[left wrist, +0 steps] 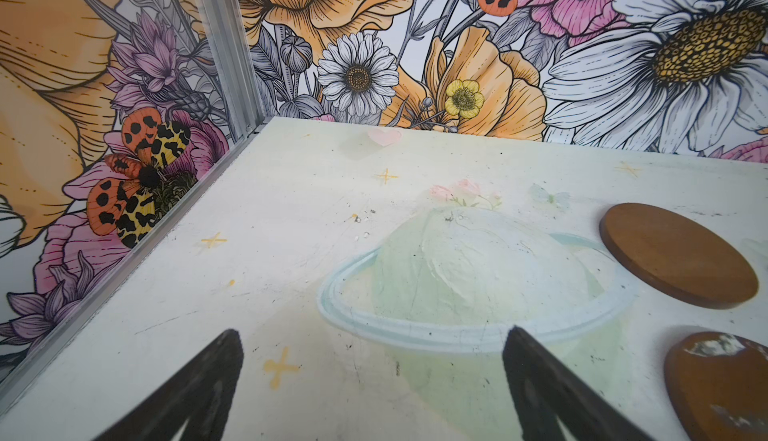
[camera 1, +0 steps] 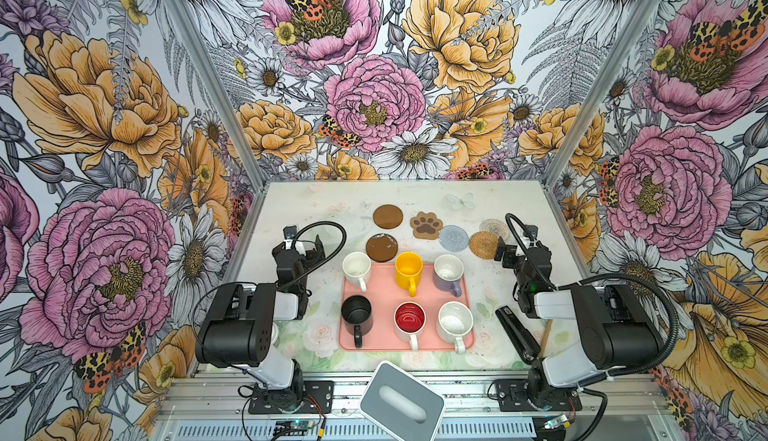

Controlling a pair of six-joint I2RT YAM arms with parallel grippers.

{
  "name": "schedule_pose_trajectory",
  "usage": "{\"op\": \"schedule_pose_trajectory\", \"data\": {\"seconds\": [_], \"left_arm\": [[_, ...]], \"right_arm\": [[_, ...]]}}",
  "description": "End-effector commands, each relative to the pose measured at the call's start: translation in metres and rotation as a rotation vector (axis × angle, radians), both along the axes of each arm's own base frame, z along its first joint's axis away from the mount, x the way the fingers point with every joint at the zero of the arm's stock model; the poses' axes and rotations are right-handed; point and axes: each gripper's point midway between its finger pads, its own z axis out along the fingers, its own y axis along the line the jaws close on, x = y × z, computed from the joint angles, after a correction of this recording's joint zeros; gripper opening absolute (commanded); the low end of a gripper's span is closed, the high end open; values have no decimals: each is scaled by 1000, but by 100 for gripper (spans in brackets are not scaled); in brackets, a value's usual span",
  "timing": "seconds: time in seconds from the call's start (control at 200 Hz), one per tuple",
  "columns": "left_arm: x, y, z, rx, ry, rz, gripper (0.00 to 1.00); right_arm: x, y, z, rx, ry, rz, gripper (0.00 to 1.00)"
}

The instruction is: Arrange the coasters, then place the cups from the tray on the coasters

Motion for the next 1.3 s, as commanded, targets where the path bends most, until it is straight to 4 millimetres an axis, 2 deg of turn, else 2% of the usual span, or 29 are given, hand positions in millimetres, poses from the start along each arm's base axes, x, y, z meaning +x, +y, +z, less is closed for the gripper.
{"op": "schedule_pose_trajectory", "data": {"seconds": [0.0,0.5,0.626,0.701,0.841,0.971,1.131,1.296], "left_arm": [[4,-2,12,5,-30,-10,99],[5,-2,12,7,-28,-8,99],[4,2,13,6,-25,20,94],[7,4,22,16,1,45,94],[24,-6,42,61,141,51,94],[32,-39,56,44,188,-17,93],[24,-72,98,50,114,-78,91],[10,-91,132,-29,117,-152,88]], "right_arm": [[6,-1,7,-4,-22,-6,99],[6,0,8,-5,-25,-4,98],[-2,-11,13,3,-63,-66,96],[-9,-18,25,10,-84,-110,95],[-20,-23,53,15,-100,-142,95],[-28,-21,74,44,-88,-136,96],[-35,-14,100,66,-27,-101,96],[-35,6,106,146,98,-12,96]]}}
